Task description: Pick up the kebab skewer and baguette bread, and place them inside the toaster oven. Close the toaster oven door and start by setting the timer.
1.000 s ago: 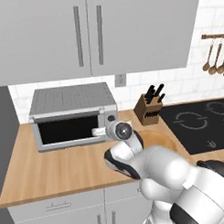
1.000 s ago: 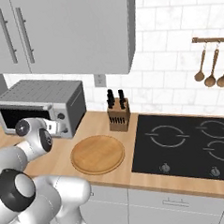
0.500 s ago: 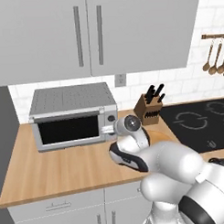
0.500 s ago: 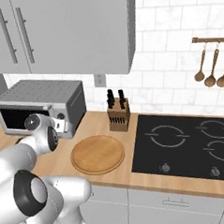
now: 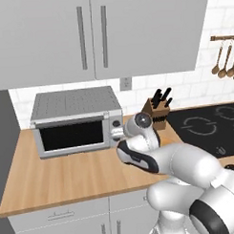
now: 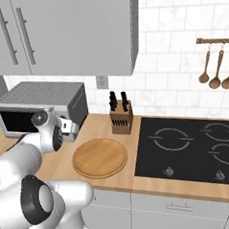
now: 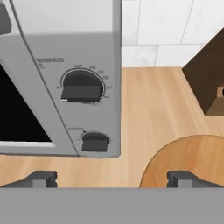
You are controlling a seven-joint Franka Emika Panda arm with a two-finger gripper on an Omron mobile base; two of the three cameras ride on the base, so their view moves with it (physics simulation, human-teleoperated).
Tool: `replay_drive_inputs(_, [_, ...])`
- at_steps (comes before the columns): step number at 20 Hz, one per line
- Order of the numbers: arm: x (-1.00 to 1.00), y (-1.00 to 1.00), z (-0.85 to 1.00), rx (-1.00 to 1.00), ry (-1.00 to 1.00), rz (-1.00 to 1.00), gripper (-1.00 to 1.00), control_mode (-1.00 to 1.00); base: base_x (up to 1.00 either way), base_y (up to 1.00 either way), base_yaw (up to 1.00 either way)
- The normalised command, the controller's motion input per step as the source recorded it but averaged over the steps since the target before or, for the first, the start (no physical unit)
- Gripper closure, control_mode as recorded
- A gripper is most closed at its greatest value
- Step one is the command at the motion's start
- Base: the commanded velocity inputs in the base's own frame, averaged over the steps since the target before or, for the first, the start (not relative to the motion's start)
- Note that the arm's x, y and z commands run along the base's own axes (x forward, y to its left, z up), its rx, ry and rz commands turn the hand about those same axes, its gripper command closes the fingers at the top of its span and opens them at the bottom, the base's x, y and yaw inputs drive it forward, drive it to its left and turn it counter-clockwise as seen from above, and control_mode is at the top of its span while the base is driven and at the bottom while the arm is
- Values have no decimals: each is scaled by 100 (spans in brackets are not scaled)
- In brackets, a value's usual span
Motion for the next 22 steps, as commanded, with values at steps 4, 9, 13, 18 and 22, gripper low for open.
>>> replay_drive_inputs(4, [5,0,0,0,-6,0,-100,-100,0,0,0])
replay_drive_inputs(9, [0,0,0,0,-6,0,-100,-100,0,0,0])
replay_drive_inputs(13, [0,0,0,0,-4,0,-100,-100,0,0,0])
replay_drive_inputs(18, [3,0,-28,0,-1,0,-100,-100,0,0,0])
replay_drive_inputs(22, [7,0,-44,0,0,0,-100,-100,0,0,0])
